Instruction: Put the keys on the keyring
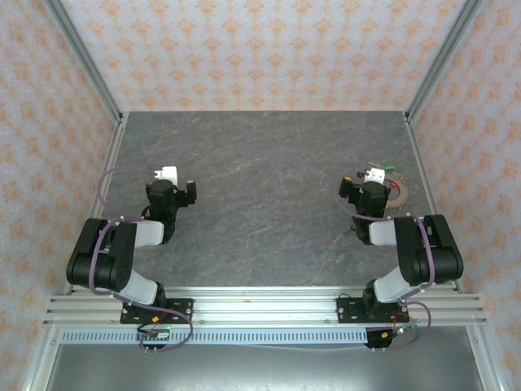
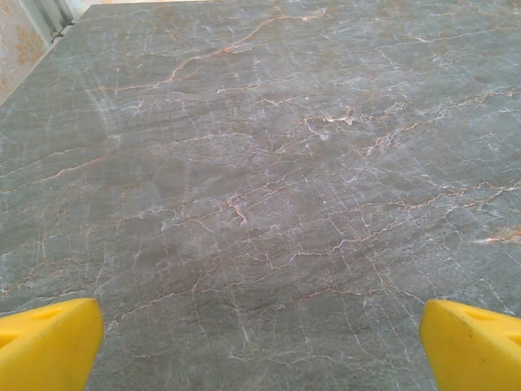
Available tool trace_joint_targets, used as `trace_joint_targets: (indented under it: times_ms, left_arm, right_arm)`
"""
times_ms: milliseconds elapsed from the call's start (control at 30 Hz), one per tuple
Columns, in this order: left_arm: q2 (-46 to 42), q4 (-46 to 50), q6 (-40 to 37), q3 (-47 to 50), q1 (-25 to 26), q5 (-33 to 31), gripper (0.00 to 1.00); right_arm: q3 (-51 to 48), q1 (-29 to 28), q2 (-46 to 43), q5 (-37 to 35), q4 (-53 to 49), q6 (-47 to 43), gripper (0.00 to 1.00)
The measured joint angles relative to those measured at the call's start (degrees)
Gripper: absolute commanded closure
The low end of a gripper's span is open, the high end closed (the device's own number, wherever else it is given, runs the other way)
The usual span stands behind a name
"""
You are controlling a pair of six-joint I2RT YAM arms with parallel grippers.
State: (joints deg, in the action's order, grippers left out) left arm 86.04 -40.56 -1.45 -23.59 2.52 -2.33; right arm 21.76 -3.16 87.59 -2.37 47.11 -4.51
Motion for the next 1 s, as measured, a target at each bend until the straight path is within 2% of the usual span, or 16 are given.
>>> trace_joint_targets:
  times_ms: [500,667,733,867,1000]
  left_arm:
    - [0.0,0.0,0.0,0.0,0.0,0.0,0.00]
    - [-2.8,1.4,0.0,0.0,0.1,-0.7,0.00]
    - [-6.9,3.5,0.9,0.1,0.2,-2.1,0.00]
    - [-16.7,12.3,4.5,-1.1,-0.4,-3.8,0.00]
    - [-26.3,18.7,7.6,-1.2,-1.1,-2.6,0.00]
  right_arm:
    - [0.0,-0.1,-0.1,-0.5,0.1,0.0,0.01]
    - [-1.9,-0.8,-4.7,-2.8,-0.3,0.1,0.01]
    - [-1.7,-0.8,-9.7,-4.7,-4.6,1.7,0.01]
    - [5.0,-0.1,-18.0,-7.7,-21.3,8.1,0.01]
    - [9.3,2.8,-23.3,-6.8,-32.8,14.0,0.00]
